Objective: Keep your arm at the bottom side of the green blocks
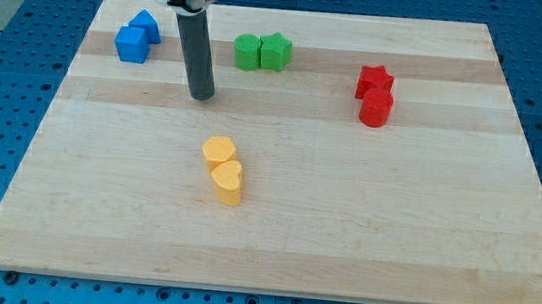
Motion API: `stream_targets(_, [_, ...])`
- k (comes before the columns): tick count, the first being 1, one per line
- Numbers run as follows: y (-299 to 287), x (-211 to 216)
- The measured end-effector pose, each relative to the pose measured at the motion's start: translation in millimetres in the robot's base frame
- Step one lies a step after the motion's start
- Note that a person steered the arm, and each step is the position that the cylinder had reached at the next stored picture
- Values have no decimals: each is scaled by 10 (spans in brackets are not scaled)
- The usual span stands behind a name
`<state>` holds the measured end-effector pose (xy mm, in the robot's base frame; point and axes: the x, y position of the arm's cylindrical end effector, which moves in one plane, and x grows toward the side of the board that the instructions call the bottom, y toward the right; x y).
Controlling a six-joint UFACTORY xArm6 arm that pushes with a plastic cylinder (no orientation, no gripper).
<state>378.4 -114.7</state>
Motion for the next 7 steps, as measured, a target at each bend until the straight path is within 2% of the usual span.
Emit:
stream_targets(2, [701,77])
stream_targets(4, [901,-172])
stream_targets(7, [934,-224])
